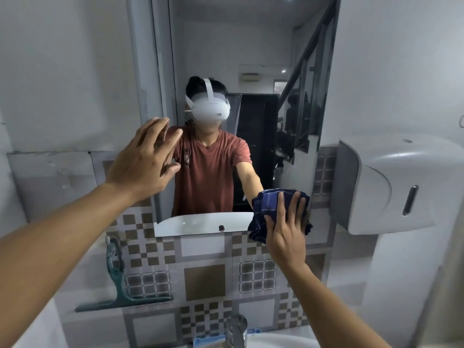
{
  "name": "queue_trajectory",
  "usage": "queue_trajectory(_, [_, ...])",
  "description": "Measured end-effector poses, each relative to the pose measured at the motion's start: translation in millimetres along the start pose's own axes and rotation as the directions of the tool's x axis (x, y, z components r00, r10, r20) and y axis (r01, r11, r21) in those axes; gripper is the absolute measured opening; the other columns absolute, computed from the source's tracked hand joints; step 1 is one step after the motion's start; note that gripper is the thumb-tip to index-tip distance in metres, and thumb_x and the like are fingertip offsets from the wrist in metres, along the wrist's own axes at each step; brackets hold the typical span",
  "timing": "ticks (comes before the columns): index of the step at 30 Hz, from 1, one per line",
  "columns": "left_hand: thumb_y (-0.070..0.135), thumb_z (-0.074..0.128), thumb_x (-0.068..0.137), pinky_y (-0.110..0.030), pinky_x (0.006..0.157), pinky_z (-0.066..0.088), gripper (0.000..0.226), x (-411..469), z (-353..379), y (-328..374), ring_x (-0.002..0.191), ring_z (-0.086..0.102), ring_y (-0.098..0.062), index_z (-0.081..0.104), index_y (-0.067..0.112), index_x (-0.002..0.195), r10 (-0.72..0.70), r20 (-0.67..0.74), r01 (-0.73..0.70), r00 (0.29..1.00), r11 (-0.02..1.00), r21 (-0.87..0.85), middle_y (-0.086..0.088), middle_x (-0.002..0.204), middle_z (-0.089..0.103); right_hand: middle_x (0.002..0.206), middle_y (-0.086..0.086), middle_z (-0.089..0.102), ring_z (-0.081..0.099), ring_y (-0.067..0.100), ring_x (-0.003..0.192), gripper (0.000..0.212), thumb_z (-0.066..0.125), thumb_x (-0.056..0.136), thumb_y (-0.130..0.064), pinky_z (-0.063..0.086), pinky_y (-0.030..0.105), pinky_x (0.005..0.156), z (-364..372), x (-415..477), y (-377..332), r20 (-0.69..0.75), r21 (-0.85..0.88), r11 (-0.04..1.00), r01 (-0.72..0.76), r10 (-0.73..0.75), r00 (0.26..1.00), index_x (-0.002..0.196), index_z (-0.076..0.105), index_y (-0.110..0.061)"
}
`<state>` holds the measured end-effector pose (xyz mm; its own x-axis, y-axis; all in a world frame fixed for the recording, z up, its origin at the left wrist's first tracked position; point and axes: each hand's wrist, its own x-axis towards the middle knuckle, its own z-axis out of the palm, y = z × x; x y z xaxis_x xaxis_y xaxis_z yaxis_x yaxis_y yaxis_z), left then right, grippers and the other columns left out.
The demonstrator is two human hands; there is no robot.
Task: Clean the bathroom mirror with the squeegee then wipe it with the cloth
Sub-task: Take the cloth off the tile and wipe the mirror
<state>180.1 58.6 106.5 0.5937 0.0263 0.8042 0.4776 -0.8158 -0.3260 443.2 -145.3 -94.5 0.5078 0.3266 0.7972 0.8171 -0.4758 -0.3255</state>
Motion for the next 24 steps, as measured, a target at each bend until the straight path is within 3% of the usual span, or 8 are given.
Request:
queue_trajectory(7, [0.031,0.068,0.089,-0.055,0.103,0.05,0.069,-0.5,0.6,-3.9,0.146,0.03,-0.039,0.043,0.011,0.15,0.019,-0.034,-0.019,0.999,1.0,0.003,-0.023,0.153,0.036,0.168,0.019,-0.001,-0.008,0.036,0.156,0.069,0.03,0.106,-0.045,0.018,0.068,0.119,18.0,-12.1,-17.5,0.053,-0.106,0.967,0.232,-0.227,0.972,0.162,-0.003,-0.023])
queue_trajectory(11, [0.031,0.067,0.089,-0.055,0.101,0.052,0.067,-0.3,0.7,-3.8,0.145,0.031,-0.038,0.045,0.012,0.149,0.015,-0.039,-0.015,0.999,1.0,-0.007,-0.022,0.153,0.038,0.169,0.013,-0.011,-0.008,0.035,0.156,0.068,0.032,0.105,-0.044,0.009,0.067,0.12,28.1,-10.6,-36.5,0.057,-0.157,0.9,0.407,-0.404,0.913,0.163,0.002,-0.023])
queue_trajectory(14, [0.023,0.062,0.092,-0.051,0.107,0.048,0.06,-0.7,1.7,-9.5,0.145,0.032,-0.035,0.046,0.011,0.149,0.031,-0.075,-0.036,0.997,0.997,-0.072,-0.02,0.152,0.04,0.168,0.018,0.007,0.0,0.037,0.156,0.065,0.036,0.105,-0.043,0.004,0.067,0.121,30.1,-4.9,-61.4,0.054,-0.164,0.873,0.459,-0.456,0.888,0.162,0.011,-0.022])
queue_trajectory(16, [0.015,0.059,0.093,-0.048,0.109,0.047,0.056,-1.2,2.1,-16.6,0.146,0.032,-0.033,0.047,0.007,0.147,0.052,-0.089,-0.06,0.995,0.994,-0.095,-0.019,0.153,0.041,0.167,0.019,0.016,0.009,0.038,0.154,0.063,0.035,0.105,-0.043,0.003,0.066,0.122,27.9,0.2,-82.6,0.067,-0.151,0.843,0.516,-0.512,0.856,0.161,0.014,-0.022])
queue_trajectory(20, [0.015,0.059,0.095,-0.048,0.101,0.053,0.051,-1.1,4.1,-23.2,0.146,0.033,-0.033,0.05,0.005,0.144,0.074,-0.072,-0.078,0.995,0.996,-0.052,-0.02,0.153,0.041,0.165,0.018,0.025,0.023,0.037,0.152,0.058,0.039,0.107,-0.042,0.017,0.069,0.117,29.6,14.5,-123.6,0.087,-0.137,0.777,0.615,-0.609,0.789,0.159,0.027,-0.02])
queue_trajectory(24, [0.015,0.059,0.096,-0.047,0.095,0.057,0.051,-0.6,2.2,-21.7,0.147,0.032,-0.033,0.049,0.006,0.145,0.07,-0.057,-0.073,0.996,0.996,-0.047,-0.019,0.154,0.041,0.165,0.014,0.026,0.021,0.034,0.154,0.055,0.043,0.107,-0.035,0.015,0.069,0.118,38.6,16.1,-155.8,0.138,-0.096,0.683,0.724,-0.711,0.689,0.159,0.031,-0.019])
